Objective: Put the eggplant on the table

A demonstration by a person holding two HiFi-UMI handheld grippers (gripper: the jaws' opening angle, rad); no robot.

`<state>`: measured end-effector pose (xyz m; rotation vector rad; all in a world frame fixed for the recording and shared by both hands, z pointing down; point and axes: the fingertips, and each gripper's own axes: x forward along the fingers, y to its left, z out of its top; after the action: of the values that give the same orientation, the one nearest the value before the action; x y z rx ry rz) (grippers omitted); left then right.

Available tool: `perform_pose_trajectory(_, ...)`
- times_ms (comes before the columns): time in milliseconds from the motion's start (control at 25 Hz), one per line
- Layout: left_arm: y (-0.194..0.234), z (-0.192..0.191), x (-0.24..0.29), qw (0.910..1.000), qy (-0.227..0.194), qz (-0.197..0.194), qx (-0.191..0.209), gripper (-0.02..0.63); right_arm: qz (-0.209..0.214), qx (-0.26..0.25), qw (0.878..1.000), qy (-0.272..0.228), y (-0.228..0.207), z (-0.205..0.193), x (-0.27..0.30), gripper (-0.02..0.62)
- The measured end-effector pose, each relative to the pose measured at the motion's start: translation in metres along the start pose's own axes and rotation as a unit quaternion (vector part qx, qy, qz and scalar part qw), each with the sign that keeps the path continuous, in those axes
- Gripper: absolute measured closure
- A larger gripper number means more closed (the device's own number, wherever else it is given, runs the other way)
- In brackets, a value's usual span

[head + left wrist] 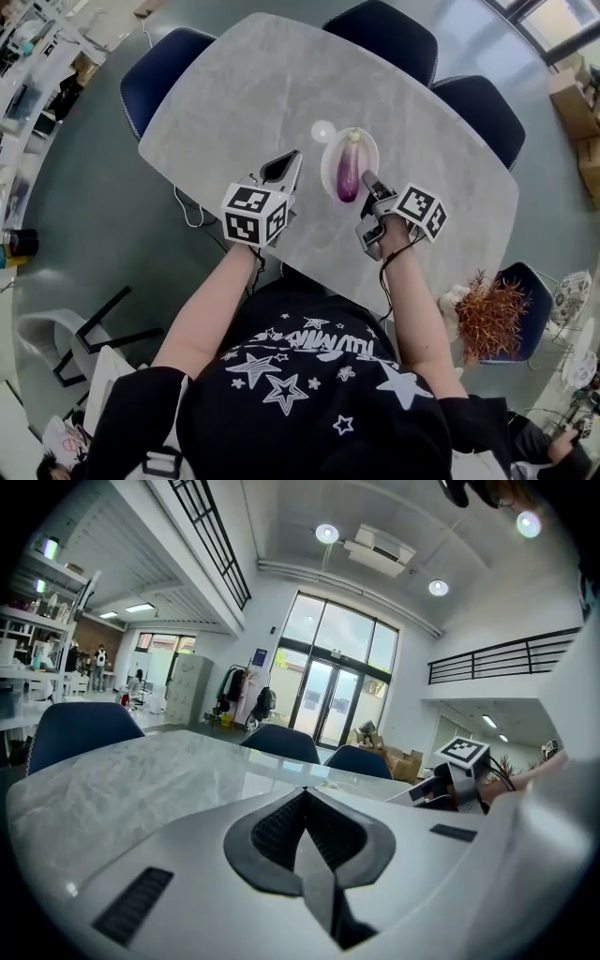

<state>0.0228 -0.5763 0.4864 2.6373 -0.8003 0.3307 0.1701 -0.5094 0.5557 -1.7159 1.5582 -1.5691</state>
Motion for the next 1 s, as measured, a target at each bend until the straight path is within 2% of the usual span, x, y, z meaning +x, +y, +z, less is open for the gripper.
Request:
perform_pose_trajectory(240, 0.002, -0.017, 0.032, 0.9993, 0.030, -0.023, -0.003, 0.598, -0.043, 0.023, 0.999, -0.008, -0.037, 0.007, 0.011, 0.571)
perform_pose_trajectory(440, 0.001, -0.023, 0.056, 0.9987, 0.039, -0.033, 0.001, 0.598, -0.060, 0.025, 0.998, -0.008, -0.058, 0.017, 0.024, 0.571)
perform_pose_trajectory(600, -0.001, -0.026, 0.061, 0.9985, 0.041, -0.036, 0.007, 0.598, -0.065, 0.039, 0.997, -0.014, -0.067, 0.015, 0.026, 0.571)
perform_pose_trajectory(1000, -0.004, -0.034, 0.059, 0.9979, 0.051, -0.038, 0.010, 0.598, -0.092, 0.033, 0.995, -0.016, -0.079, 0.015, 0.028, 0.571)
